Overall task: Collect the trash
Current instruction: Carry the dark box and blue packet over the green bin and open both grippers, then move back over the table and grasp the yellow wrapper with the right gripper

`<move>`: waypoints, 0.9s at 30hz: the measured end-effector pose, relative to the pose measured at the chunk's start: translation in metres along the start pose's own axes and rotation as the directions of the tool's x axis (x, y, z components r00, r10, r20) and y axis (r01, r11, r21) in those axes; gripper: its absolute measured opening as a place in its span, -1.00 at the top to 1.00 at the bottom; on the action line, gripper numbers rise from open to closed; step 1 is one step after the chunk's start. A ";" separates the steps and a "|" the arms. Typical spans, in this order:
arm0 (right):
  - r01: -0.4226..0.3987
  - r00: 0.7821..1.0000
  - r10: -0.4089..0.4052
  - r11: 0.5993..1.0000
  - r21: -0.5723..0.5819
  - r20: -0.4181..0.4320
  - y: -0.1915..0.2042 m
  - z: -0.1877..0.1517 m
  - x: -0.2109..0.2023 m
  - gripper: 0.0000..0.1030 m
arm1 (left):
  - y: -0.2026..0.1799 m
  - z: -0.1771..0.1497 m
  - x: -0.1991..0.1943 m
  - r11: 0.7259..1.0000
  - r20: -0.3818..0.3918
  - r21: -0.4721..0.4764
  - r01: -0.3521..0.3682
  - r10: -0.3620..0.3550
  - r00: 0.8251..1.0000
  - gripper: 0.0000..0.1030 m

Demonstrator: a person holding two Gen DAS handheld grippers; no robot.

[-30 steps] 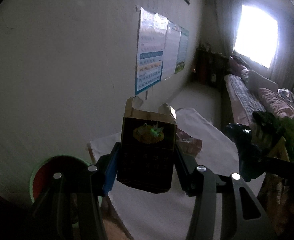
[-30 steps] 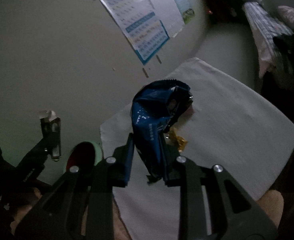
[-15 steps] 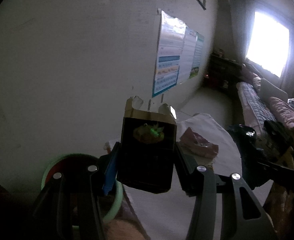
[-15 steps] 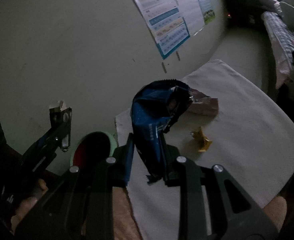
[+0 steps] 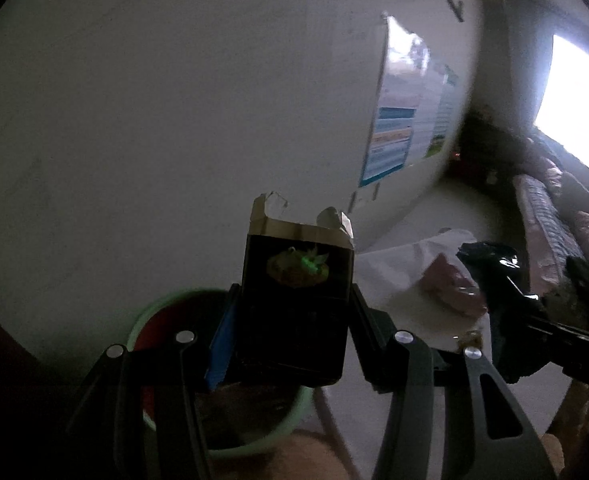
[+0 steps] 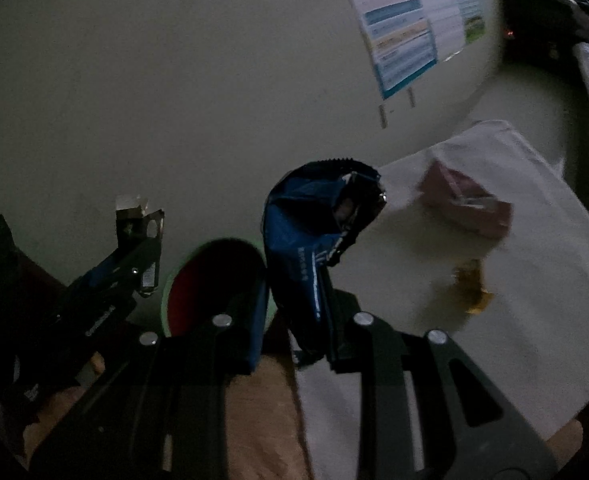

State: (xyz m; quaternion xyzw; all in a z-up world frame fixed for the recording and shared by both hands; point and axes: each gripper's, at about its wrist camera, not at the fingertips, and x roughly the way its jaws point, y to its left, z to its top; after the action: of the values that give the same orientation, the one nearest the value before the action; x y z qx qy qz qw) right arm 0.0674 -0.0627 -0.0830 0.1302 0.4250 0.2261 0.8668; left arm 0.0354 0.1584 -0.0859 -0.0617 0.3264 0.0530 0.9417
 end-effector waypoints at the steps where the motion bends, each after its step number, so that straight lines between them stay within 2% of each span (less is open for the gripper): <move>1: -0.008 1.000 0.008 1.000 -0.007 -0.006 0.005 0.001 0.005 0.53 | 0.005 -0.001 0.002 1.000 -0.004 -0.007 -0.009 0.009 1.000 0.05; 10: -0.080 0.993 0.071 0.993 -0.086 -0.098 0.051 0.003 0.058 0.53 | 0.048 -0.010 0.015 0.994 -0.045 -0.064 -0.085 0.083 0.996 0.05; 17: -0.157 0.963 0.129 0.982 -0.103 -0.239 0.070 -0.007 0.119 0.52 | 0.087 -0.031 0.045 0.981 -0.150 -0.142 -0.134 0.113 0.982 0.05; 22: -0.194 0.946 0.158 0.976 -0.103 -0.284 0.077 -0.002 0.146 0.50 | 0.107 -0.045 0.067 0.973 -0.213 -0.175 -0.152 0.114 0.970 0.01; 23: -0.200 0.943 0.164 0.975 -0.099 -0.291 0.078 -0.001 0.151 0.49 | 0.108 -0.045 0.070 0.972 -0.221 -0.175 -0.155 0.115 0.969 -0.05; 24: -0.208 0.939 0.172 0.974 -0.090 -0.299 0.078 0.000 0.155 0.30 | 0.110 -0.046 0.073 0.972 -0.228 -0.178 -0.155 0.113 0.967 -0.24; 25: -0.217 0.934 0.183 0.973 -0.079 -0.308 0.077 0.002 0.158 -0.05 | 0.110 -0.047 0.075 0.971 -0.231 -0.181 -0.155 0.111 0.967 -0.40; 27: -0.226 0.931 0.202 0.973 -0.044 -0.305 0.074 0.000 0.158 -0.21 | 0.111 -0.048 0.075 0.969 -0.226 -0.189 -0.157 0.113 0.968 -0.44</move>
State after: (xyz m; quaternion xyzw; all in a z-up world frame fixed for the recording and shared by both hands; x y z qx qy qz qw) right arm 0.1321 0.0804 -0.1594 0.1059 0.5249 0.3529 0.7673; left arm 0.0496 0.2656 -0.1791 -0.1414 0.4218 0.1437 0.8840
